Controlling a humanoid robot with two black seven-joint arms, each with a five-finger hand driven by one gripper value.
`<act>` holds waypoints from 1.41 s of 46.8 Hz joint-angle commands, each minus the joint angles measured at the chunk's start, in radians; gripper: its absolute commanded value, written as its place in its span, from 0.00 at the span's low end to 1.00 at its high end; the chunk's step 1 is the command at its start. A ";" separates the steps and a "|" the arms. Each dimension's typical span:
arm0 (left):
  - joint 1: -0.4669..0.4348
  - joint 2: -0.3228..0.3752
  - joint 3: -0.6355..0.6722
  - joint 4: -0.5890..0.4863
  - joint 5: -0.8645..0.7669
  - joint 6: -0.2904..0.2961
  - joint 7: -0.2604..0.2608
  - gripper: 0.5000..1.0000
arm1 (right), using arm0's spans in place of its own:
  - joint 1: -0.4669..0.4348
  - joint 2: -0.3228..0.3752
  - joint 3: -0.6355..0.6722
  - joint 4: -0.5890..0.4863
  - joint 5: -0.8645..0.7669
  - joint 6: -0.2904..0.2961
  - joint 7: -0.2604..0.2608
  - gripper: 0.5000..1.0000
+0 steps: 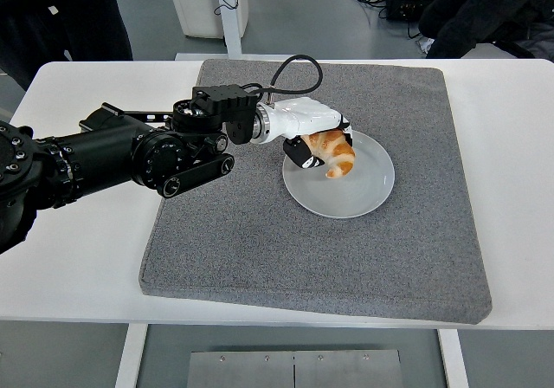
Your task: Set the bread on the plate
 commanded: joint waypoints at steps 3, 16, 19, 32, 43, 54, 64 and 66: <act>0.017 0.000 0.010 -0.001 0.003 -0.001 0.003 0.00 | 0.000 0.000 0.000 0.000 0.000 0.001 0.000 1.00; 0.034 0.000 0.031 -0.006 0.010 0.002 0.003 0.00 | 0.000 0.000 0.000 0.000 0.000 0.001 0.000 1.00; 0.034 0.000 0.031 -0.012 0.007 0.001 0.005 0.00 | 0.000 0.000 0.000 0.000 0.000 0.001 0.000 1.00; 0.012 0.000 0.024 -0.034 -0.005 -0.008 -0.009 1.00 | 0.000 0.000 0.000 0.000 0.000 0.001 0.000 1.00; -0.023 0.000 0.015 -0.049 -0.017 -0.010 -0.091 1.00 | 0.000 0.000 0.000 0.007 0.000 0.001 0.000 1.00; -0.149 0.000 -0.067 -0.139 -0.210 -0.181 -0.071 1.00 | -0.011 0.000 0.000 0.013 0.001 0.008 -0.001 1.00; -0.184 0.066 -0.177 -0.106 -0.434 -0.221 0.011 1.00 | -0.008 0.000 -0.001 0.007 0.000 0.005 -0.001 1.00; -0.181 0.086 -0.205 -0.081 -0.477 -0.225 0.031 1.00 | -0.009 0.000 -0.001 0.002 0.000 0.004 0.000 1.00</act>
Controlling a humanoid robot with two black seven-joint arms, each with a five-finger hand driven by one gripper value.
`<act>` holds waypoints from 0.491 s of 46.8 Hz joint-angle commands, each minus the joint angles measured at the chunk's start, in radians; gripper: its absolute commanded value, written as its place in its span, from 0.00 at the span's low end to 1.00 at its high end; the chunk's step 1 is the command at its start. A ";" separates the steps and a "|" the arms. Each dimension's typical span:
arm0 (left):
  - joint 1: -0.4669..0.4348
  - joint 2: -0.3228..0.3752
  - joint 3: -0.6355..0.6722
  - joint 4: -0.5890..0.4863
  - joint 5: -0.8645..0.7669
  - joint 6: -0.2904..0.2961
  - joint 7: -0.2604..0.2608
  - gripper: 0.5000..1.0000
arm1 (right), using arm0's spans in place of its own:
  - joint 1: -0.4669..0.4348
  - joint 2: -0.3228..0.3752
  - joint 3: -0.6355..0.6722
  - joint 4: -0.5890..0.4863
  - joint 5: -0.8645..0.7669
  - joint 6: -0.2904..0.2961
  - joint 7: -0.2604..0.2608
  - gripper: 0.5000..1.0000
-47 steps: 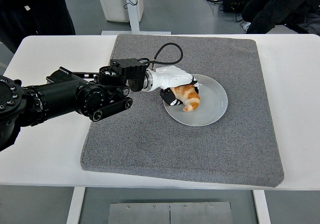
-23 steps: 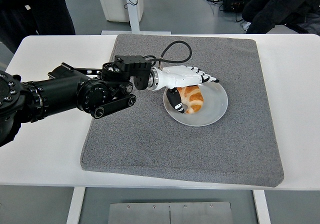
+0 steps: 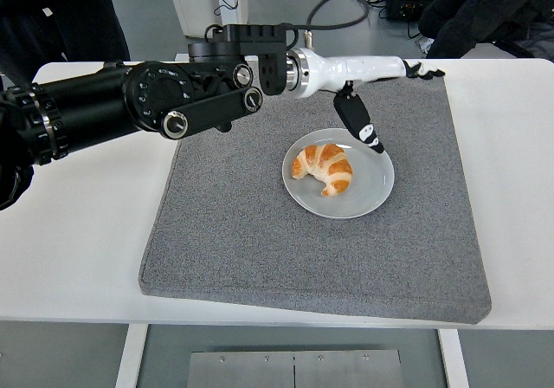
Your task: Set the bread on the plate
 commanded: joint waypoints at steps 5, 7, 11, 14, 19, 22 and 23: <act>0.018 0.059 -0.094 0.084 -0.165 -0.011 0.045 1.00 | 0.000 0.000 -0.002 -0.009 -0.001 -0.003 -0.001 1.00; 0.032 0.076 -0.115 0.105 -0.213 -0.011 0.045 1.00 | 0.000 0.000 0.000 -0.007 -0.001 -0.003 0.001 1.00; 0.068 0.090 -0.166 0.176 -0.310 -0.009 0.044 1.00 | 0.000 0.000 -0.002 -0.009 -0.001 -0.003 0.001 1.00; 0.101 0.085 -0.209 0.246 -0.373 0.000 0.041 1.00 | -0.002 0.000 -0.002 -0.009 -0.001 -0.003 -0.001 1.00; 0.164 0.079 -0.293 0.363 -0.457 0.000 0.036 1.00 | 0.000 0.000 0.000 -0.012 -0.001 -0.006 -0.001 1.00; 0.200 0.078 -0.341 0.400 -0.486 -0.001 0.031 1.00 | 0.000 0.000 0.000 -0.012 -0.001 -0.006 -0.001 1.00; 0.213 0.075 -0.358 0.406 -0.492 0.000 0.031 1.00 | 0.000 0.000 0.000 -0.012 -0.001 -0.006 0.001 1.00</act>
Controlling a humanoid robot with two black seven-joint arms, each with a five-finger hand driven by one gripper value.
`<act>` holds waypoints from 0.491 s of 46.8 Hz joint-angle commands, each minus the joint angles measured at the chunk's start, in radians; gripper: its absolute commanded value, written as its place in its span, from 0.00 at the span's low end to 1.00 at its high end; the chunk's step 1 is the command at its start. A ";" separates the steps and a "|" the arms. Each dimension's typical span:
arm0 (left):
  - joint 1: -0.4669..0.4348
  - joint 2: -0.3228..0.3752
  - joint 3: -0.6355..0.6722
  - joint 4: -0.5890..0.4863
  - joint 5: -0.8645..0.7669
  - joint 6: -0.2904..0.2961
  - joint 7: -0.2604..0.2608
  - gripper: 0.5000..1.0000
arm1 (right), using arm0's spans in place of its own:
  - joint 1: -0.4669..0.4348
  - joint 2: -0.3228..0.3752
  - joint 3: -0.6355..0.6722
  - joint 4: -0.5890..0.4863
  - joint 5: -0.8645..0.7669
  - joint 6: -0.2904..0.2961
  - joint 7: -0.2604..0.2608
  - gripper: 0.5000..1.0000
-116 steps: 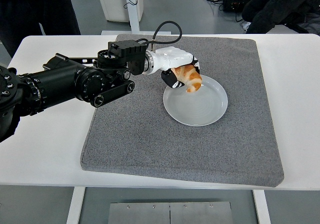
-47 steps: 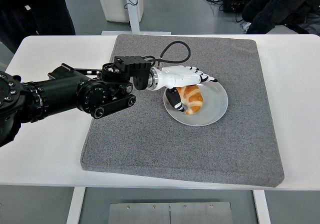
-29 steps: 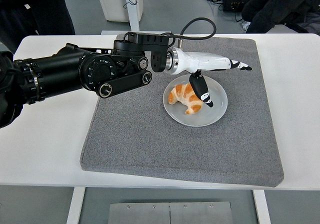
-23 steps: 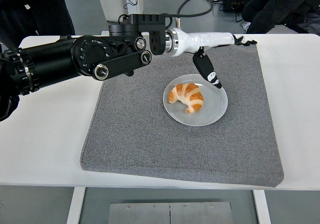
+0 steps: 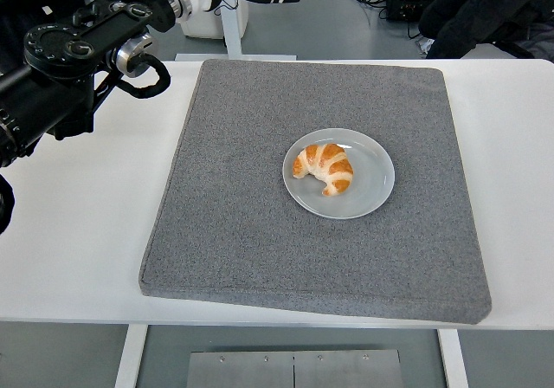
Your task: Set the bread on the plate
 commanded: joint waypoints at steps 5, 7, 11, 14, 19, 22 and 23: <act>0.091 -0.024 -0.129 0.037 -0.051 -0.001 -0.001 1.00 | 0.000 0.000 0.002 -0.001 0.000 -0.003 0.001 1.00; 0.111 -0.027 -0.161 0.037 -0.065 0.000 0.000 1.00 | 0.002 0.000 0.002 -0.002 0.000 -0.003 0.001 1.00; 0.151 -0.049 -0.219 0.043 -0.088 0.000 0.005 1.00 | 0.002 0.000 0.002 -0.002 0.002 -0.003 0.001 1.00; 0.167 -0.069 -0.264 0.055 -0.108 0.000 0.005 1.00 | 0.002 0.000 0.002 -0.002 0.002 -0.003 0.001 1.00; 0.199 -0.095 -0.333 0.075 -0.149 0.000 0.010 1.00 | 0.000 0.000 0.003 -0.002 0.002 -0.003 0.001 1.00; 0.222 -0.110 -0.360 0.084 -0.181 0.003 0.022 1.00 | 0.000 0.000 0.004 -0.003 0.002 -0.003 0.001 1.00; 0.231 -0.116 -0.368 0.087 -0.194 0.005 0.028 1.00 | 0.000 0.000 0.004 -0.002 0.002 -0.003 0.001 1.00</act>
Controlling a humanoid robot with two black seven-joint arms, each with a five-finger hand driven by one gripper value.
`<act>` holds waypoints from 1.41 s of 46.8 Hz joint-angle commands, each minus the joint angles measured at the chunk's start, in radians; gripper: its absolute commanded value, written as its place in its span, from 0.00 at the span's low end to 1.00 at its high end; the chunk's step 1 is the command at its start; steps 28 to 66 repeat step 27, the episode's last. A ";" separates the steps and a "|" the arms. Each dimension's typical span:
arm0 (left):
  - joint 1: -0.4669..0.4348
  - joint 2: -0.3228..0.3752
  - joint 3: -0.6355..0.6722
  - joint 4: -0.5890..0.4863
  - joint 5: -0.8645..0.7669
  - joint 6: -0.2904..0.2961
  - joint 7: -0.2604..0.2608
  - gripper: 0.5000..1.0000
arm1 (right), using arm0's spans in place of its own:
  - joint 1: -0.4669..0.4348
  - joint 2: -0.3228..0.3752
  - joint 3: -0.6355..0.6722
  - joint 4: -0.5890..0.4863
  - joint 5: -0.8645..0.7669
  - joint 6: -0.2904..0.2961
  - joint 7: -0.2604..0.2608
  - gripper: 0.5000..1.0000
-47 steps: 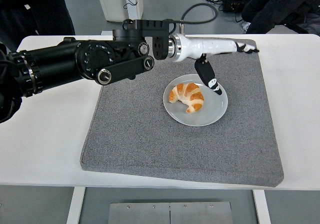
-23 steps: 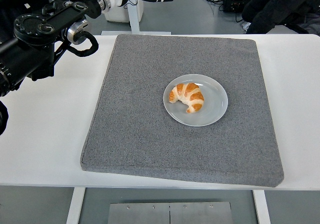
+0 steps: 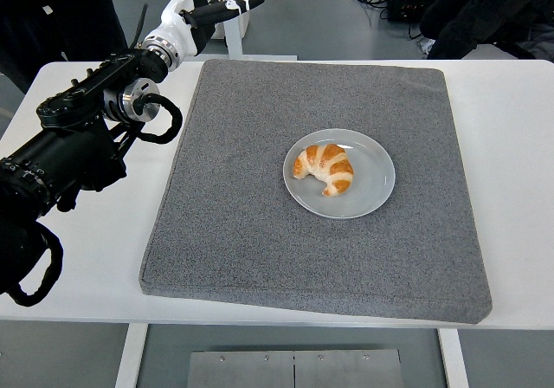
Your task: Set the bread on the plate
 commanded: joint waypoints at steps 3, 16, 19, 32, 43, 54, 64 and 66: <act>0.044 -0.026 -0.041 0.013 -0.076 0.010 0.039 1.00 | 0.000 0.000 0.000 -0.001 0.001 0.000 0.000 1.00; 0.047 -0.034 -0.076 0.036 -0.139 0.016 0.069 1.00 | 0.005 0.000 0.005 -0.001 0.008 0.000 0.000 1.00; 0.047 -0.034 -0.076 0.038 -0.137 0.021 0.069 1.00 | 0.007 0.000 0.005 0.000 0.008 0.000 0.000 1.00; 0.050 -0.034 -0.070 0.041 -0.137 0.022 0.067 1.00 | 0.008 0.000 0.005 0.000 0.008 -0.003 0.000 1.00; 0.050 -0.034 -0.070 0.041 -0.137 0.022 0.067 1.00 | 0.008 0.000 0.005 0.000 0.008 -0.003 0.000 1.00; 0.050 -0.034 -0.070 0.041 -0.137 0.022 0.067 1.00 | 0.008 0.000 0.005 0.000 0.008 -0.003 0.000 1.00; 0.050 -0.034 -0.070 0.041 -0.137 0.022 0.067 1.00 | 0.008 0.000 0.005 0.000 0.008 -0.003 0.000 1.00; 0.050 -0.034 -0.070 0.041 -0.137 0.022 0.067 1.00 | 0.008 0.000 0.005 0.000 0.008 -0.003 0.000 1.00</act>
